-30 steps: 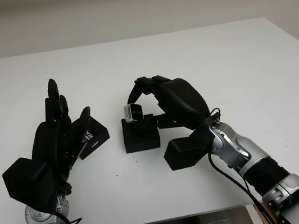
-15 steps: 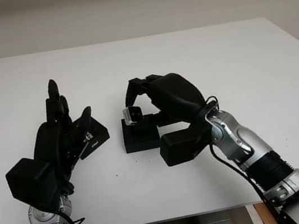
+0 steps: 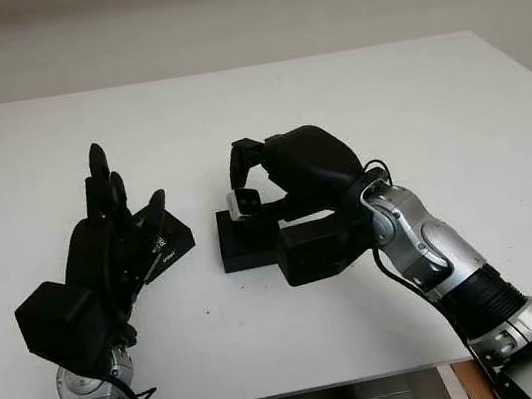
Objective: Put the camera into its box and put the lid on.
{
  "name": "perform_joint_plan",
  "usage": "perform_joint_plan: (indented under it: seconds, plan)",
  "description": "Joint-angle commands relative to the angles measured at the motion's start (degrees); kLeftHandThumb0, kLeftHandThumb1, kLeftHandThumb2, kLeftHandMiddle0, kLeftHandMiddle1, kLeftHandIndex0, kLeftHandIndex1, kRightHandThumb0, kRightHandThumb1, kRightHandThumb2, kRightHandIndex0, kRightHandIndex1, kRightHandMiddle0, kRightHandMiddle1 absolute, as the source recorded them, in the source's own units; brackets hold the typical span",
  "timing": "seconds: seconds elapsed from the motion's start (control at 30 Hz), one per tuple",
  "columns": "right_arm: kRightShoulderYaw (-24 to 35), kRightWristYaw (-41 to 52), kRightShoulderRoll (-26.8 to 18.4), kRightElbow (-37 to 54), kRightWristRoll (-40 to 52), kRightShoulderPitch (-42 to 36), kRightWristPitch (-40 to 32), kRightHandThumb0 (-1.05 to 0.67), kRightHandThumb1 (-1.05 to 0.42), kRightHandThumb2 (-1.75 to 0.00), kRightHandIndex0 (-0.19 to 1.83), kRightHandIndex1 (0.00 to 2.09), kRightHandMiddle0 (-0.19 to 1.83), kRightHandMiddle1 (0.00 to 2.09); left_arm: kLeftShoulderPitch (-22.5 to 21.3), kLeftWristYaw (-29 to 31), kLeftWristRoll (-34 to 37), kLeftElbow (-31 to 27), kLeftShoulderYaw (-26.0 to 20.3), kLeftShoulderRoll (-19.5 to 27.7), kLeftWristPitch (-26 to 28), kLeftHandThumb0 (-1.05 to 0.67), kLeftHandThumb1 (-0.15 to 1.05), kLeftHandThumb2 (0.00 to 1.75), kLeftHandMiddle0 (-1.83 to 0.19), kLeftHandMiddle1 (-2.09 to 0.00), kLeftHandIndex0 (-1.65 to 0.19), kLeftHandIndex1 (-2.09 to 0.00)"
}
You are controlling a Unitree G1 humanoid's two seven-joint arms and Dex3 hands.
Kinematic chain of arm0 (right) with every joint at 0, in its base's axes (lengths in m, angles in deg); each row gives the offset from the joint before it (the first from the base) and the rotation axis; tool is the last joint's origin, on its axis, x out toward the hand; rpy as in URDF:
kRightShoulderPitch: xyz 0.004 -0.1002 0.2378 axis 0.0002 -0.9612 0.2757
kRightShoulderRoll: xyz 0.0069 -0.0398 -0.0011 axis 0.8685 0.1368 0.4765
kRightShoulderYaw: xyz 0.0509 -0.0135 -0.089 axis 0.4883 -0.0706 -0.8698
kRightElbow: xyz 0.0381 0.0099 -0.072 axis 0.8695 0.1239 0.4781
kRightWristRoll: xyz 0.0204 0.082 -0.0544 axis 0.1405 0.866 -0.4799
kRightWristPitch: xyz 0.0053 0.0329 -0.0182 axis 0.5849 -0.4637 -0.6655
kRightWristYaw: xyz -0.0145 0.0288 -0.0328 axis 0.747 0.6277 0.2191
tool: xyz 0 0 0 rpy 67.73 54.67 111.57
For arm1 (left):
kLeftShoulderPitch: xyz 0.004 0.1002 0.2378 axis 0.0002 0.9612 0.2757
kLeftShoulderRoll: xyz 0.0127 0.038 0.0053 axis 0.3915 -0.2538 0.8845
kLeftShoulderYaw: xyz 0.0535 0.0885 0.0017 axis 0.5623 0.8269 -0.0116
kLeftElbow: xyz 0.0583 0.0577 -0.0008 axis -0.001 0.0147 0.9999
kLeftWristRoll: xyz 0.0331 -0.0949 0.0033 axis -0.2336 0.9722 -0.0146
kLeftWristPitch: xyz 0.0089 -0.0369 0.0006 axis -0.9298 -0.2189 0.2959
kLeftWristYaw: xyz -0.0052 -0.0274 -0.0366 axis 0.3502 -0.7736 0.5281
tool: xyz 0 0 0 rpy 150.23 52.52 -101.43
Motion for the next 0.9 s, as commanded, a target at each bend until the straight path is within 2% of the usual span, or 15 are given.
perform_joint_plan:
  seconds: [0.0,0.17,0.33,0.87]
  plan:
    - [-0.08,0.87,0.36,1.90,-0.70,0.10,-1.96,-0.44,-1.05,-0.09,0.53,0.38,0.35,1.96,0.61,-0.12,0.05,-1.25,0.03,-0.11,-0.14,-0.57,1.05,0.39,0.17,-0.05,0.19,-0.03]
    - [-0.80,2.12,1.42,3.57,-1.55,-0.98,-6.26,-0.40,-1.05,-0.11,0.53,0.45,0.32,2.09,0.75,-0.14,0.22,-1.23,0.02,-0.09,-0.10,-0.58,1.05,0.39,0.18,-0.05,0.19,-0.02]
    - [-1.42,2.30,2.12,4.07,-1.71,-2.02,-8.11,-0.39,-1.05,-0.11,0.53,0.46,0.29,2.09,0.75,-0.56,-0.40,-1.27,0.38,-0.17,0.06,-0.59,1.05,0.40,0.17,-0.05,0.19,-0.02]
    - [-2.18,6.92,1.90,6.43,-1.31,-3.65,-10.01,-0.40,-1.05,-0.09,0.51,0.56,0.41,2.09,1.39,-0.97,0.16,-1.99,0.64,-0.94,0.82,-0.59,1.05,0.39,0.18,-0.05,0.19,-0.02]
